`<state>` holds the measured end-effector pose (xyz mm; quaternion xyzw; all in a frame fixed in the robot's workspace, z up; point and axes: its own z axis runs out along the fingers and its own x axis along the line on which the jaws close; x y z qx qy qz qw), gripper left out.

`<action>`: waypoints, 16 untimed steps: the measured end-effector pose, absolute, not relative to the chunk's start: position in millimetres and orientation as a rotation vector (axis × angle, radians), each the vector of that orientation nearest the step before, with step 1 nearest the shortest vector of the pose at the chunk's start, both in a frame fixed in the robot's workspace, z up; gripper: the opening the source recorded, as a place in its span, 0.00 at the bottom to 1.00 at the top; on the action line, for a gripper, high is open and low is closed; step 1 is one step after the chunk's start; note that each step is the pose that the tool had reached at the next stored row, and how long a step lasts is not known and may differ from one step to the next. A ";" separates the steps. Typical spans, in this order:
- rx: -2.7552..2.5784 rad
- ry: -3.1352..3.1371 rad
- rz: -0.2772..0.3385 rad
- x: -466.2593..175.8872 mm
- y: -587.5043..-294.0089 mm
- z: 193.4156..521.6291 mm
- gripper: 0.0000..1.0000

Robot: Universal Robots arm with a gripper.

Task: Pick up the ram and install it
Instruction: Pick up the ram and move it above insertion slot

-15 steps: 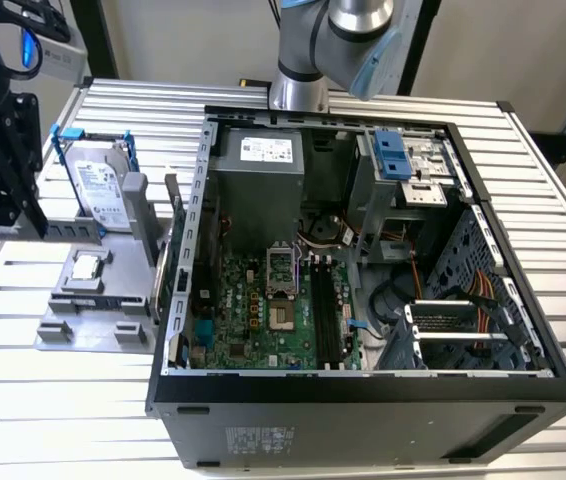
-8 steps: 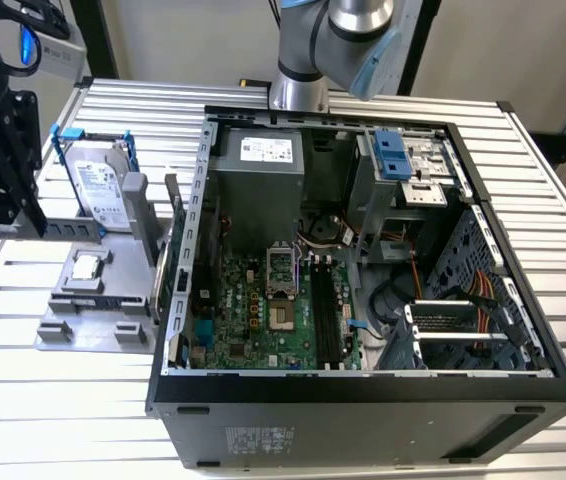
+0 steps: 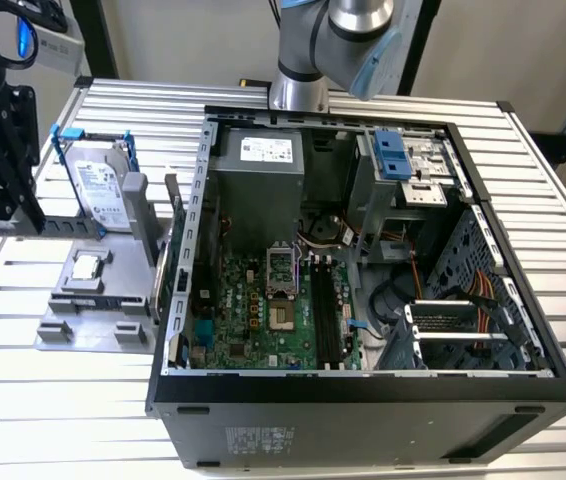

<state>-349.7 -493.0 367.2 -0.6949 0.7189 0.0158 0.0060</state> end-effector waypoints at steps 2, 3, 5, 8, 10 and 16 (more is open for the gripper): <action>-2.175 2.250 0.049 -349.7 -493.0 368.7 0.00; -2.175 2.250 0.049 -349.7 -493.0 369.3 0.00; -2.175 2.250 0.049 -349.7 -492.9 371.1 0.00; -2.175 2.250 0.049 -349.7 -492.6 373.7 0.00; -2.175 2.250 0.049 -349.7 -492.4 375.4 0.00; -2.175 2.250 0.049 -349.7 -491.3 380.8 0.00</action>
